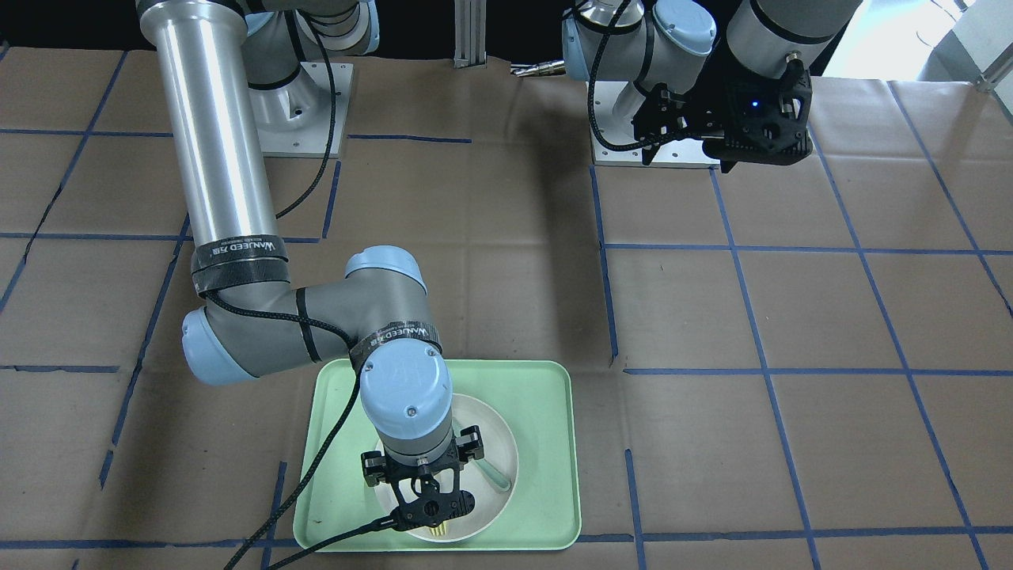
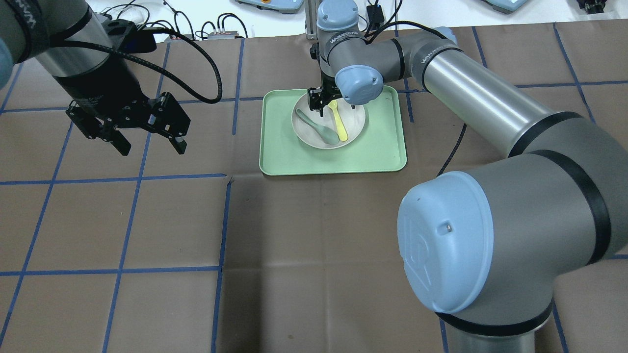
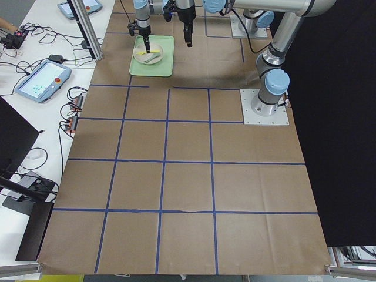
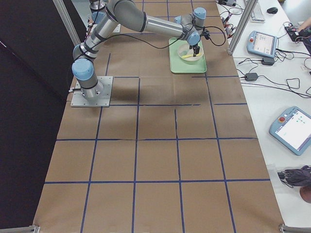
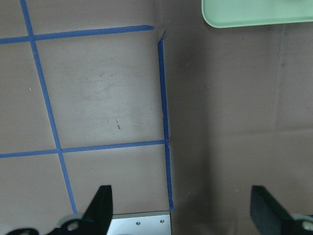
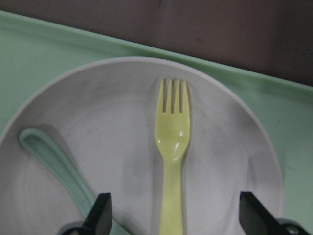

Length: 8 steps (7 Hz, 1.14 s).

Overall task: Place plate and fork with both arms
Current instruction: 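Lower the right gripper onto the yellow fork and grasp it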

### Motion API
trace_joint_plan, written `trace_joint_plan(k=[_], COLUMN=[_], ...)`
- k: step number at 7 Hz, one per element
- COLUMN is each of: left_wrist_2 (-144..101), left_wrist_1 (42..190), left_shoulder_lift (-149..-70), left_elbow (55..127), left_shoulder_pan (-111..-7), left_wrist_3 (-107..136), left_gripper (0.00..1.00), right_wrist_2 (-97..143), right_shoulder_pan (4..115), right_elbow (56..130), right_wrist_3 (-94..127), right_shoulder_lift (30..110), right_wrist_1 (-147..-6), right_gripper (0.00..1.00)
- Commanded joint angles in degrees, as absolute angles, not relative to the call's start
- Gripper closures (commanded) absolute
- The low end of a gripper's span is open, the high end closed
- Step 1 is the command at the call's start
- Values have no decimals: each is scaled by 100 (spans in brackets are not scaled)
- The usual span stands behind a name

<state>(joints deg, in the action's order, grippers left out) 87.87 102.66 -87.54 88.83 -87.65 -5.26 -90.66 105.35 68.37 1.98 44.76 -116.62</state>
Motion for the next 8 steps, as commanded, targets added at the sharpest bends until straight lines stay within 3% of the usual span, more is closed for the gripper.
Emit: trace_joint_plan(k=[1,4,8], left_wrist_2=[8789,8815,8842], left_wrist_1=[10266,10257,10081], left_shoulder_lift=[-8745,-8754,-8754], left_elbow=[8929,9000,9053], left_shoulder_pan=[-8763,-8763,-8763], left_wrist_3=[-483,-510,-527], left_gripper=[0,0,0], right_wrist_2=[-9079,-9079,-9079], right_shoulder_pan=[10538,10530,10538], right_elbow=[6847,6864,6856], right_wrist_3=[211,211,220], right_shoulder_lift=[4543,4483,4316], right_wrist_1=[-11646,-11366,-11364], right_gripper=[25,47,49])
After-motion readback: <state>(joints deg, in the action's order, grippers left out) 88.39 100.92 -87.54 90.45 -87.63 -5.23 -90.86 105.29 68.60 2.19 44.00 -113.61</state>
